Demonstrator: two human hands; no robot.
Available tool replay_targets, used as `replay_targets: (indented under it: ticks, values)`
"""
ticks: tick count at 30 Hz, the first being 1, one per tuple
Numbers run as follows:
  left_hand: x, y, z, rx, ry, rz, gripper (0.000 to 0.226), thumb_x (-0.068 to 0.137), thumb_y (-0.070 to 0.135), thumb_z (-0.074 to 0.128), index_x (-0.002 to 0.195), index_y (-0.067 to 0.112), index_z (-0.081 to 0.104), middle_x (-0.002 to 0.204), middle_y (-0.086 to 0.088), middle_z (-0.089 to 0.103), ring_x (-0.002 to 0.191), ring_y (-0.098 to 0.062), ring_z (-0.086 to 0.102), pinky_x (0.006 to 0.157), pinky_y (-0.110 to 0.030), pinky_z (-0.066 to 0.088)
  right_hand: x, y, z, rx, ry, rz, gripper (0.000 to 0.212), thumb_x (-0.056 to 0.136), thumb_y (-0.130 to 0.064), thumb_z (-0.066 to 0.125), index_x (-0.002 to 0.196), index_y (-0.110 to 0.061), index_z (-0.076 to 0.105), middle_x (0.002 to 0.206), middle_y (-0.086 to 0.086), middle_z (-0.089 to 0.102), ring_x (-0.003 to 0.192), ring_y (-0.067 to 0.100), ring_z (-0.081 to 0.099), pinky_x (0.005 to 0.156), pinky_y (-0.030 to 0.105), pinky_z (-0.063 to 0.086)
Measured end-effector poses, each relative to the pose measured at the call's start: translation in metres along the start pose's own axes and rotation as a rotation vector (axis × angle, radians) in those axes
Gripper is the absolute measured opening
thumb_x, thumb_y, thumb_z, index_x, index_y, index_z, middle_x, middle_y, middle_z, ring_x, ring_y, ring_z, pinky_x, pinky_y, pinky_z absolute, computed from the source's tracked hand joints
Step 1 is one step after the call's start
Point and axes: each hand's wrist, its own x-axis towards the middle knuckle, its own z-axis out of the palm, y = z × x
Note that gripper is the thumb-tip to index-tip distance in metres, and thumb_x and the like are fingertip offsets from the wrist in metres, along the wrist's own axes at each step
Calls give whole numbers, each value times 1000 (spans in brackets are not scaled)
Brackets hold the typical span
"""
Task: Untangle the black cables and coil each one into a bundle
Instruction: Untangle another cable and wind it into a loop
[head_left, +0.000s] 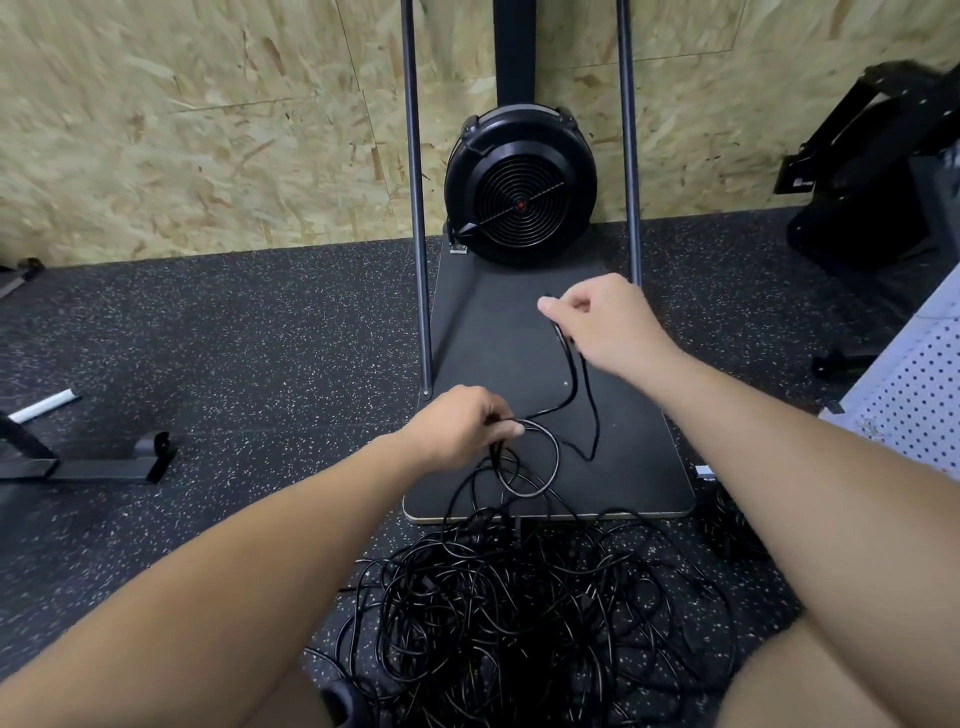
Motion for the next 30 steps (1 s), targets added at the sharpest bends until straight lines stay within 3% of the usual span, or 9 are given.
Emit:
replay_targets:
  ticks: [2,5,10,13,16,20,23,27,30]
  values:
    - [-2,4,-11,62,73,21,39,107,52,66,80,24,58,66,7,58,66,-24,55,63,-36,43,-1,3,3,-190,91,27,42,97,-58,74,78,-22,67,75,-2,68,76,21,65,73,38,55]
    - [-3,13,-28,-17,243,67,43,109,46,64,80,17,56,63,1,54,63,-23,49,63,-38,44,-4,-5,6,-213,141,-78,32,95,-55,77,85,-29,61,85,-10,64,85,17,64,77,40,55]
    - [0,19,-47,-265,401,39,30,110,32,66,83,17,68,65,0,69,59,-17,63,62,-34,51,-20,-19,13,33,-357,-99,22,100,-46,75,98,-24,78,86,-6,81,81,13,76,80,35,57]
    - [-1,12,-50,-377,373,-12,33,111,31,65,82,14,66,69,-4,72,58,-13,56,61,-32,47,-22,-24,14,372,-415,2,20,105,-18,70,101,0,78,79,6,77,72,21,76,74,33,58]
    - [-6,5,-52,-481,266,3,35,113,29,62,85,8,66,77,2,73,70,-12,57,73,-35,49,-20,-28,4,558,-374,106,27,111,-19,63,109,3,78,73,5,62,61,18,62,61,27,55]
    - [-12,3,-52,-393,122,29,34,116,28,54,102,0,67,94,17,80,68,-11,42,67,-31,40,-22,-26,-4,483,-428,51,28,112,-25,62,106,-7,82,72,2,54,54,14,32,53,28,32]
    - [-16,-3,-53,-323,76,44,30,116,31,53,99,8,64,97,17,79,67,-15,43,67,-36,42,-24,-28,-13,392,-461,-9,24,107,-21,65,100,-14,87,69,3,55,59,14,36,55,28,28]
    - [-19,-14,-50,-221,49,81,24,114,41,51,101,30,67,98,7,75,90,-26,68,90,-48,56,-21,-21,-22,350,-519,-32,18,103,-21,72,99,-18,89,64,4,50,67,22,34,60,34,24]
    - [-18,-17,-47,-169,59,95,21,112,41,51,98,33,65,94,-2,74,81,-27,63,82,-45,57,-16,-12,-30,325,-531,-23,14,101,-20,75,98,-19,89,66,9,46,70,28,31,65,42,20]
